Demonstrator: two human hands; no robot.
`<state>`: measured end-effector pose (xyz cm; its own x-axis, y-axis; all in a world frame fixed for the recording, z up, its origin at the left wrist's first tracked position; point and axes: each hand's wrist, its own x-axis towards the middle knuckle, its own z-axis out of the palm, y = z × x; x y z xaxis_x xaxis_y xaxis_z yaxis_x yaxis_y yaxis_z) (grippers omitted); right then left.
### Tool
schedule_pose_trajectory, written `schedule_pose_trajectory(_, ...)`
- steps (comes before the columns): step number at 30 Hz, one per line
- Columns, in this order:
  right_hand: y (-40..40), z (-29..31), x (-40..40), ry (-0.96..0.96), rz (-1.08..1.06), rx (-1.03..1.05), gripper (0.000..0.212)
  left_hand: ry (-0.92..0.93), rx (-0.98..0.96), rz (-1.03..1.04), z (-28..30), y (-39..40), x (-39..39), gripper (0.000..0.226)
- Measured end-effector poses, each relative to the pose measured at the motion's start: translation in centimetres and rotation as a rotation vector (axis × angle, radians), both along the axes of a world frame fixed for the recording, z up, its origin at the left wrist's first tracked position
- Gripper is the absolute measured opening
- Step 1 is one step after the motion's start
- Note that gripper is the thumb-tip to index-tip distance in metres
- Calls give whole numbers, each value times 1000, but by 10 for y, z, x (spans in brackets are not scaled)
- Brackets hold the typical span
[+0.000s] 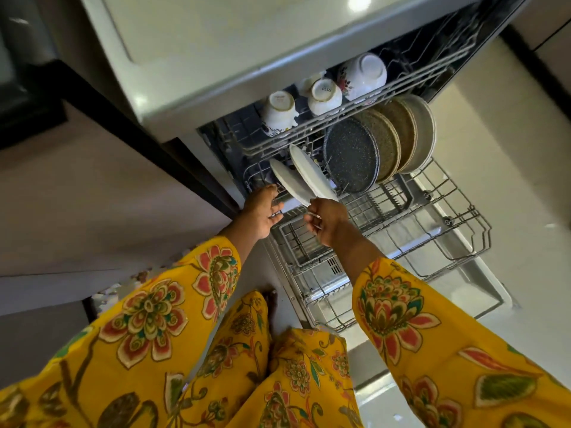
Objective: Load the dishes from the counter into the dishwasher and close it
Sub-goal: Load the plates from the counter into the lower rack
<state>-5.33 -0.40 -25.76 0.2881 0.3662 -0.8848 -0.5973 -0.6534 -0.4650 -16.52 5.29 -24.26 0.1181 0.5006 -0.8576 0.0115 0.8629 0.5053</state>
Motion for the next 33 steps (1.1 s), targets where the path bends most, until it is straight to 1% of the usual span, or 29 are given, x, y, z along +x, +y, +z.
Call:
schedule_pose_trajectory(2, -4, 18, -5, -12, 17, 4, 4, -10, -3, 30, 17, -9, -6, 34)
schedule_pose_trajectory(5, -11, 45, -14, -43, 52, 23, 11, -11, 6, 59, 42, -22, -16, 33)
schedule_pose_trajectory(6, -14, 54, -17, -50, 68, 31, 10, -14, 11, 74, 51, -27, -20, 33)
schedule_pose_trajectory(8, -20, 70, -24, -63, 113, 48, 7, -23, 22, 117, 68, -35, -29, 33)
schedule_pose_trajectory(11, -25, 98, -39, -91, 180, 55, 11, -36, 60, 182, 94, -48, -45, 34)
schedule_pose_trajectory(13, -26, 116, -49, -108, 225, 63, 18, -33, 88, 216, 112, -54, -57, 29)
schedule_pose_trajectory(14, -27, 124, -54, -118, 250, 70, 20, -33, 102, 236, 120, -57, -62, 22)
schedule_pose_trajectory(15, -27, 134, -60, -124, 271, 81, 20, -33, 117, 258, 130, -59, -68, 17)
schedule_pose_trajectory(16, -28, 145, -66, -129, 292, 94, 18, -34, 133, 281, 139, -61, -74, 18)
schedule_pose_trajectory(18, -30, 165, -78, -128, 355, 131, 6, -52, 164, 336, 155, -65, -86, 22)
schedule_pose_trajectory(20, -31, 184, -92, -130, 412, 171, 12, -68, 199, 417, 172, -71, -99, 18)
schedule_pose_trajectory(21, -31, 192, -99, -121, 439, 192, 13, -70, 218, 471, 180, -74, -106, 22)
schedule_pose_trajectory(24, -32, 218, -121, -102, 528, 261, 6, -68, 301, 596, 206, -80, -126, 25)
schedule_pose_trajectory(26, -29, 237, -137, -131, 581, 302, 6, -61, 363, 649, 225, -82, -140, 28)
schedule_pose_trajectory(30, -19, 272, -173, -145, 663, 446, 4, -71, 485, 747, 264, -80, -173, 22)
schedule_pose_trajectory(33, -10, 298, -201, -128, 716, 531, 8, -77, 563, 793, 288, -76, -202, 23)
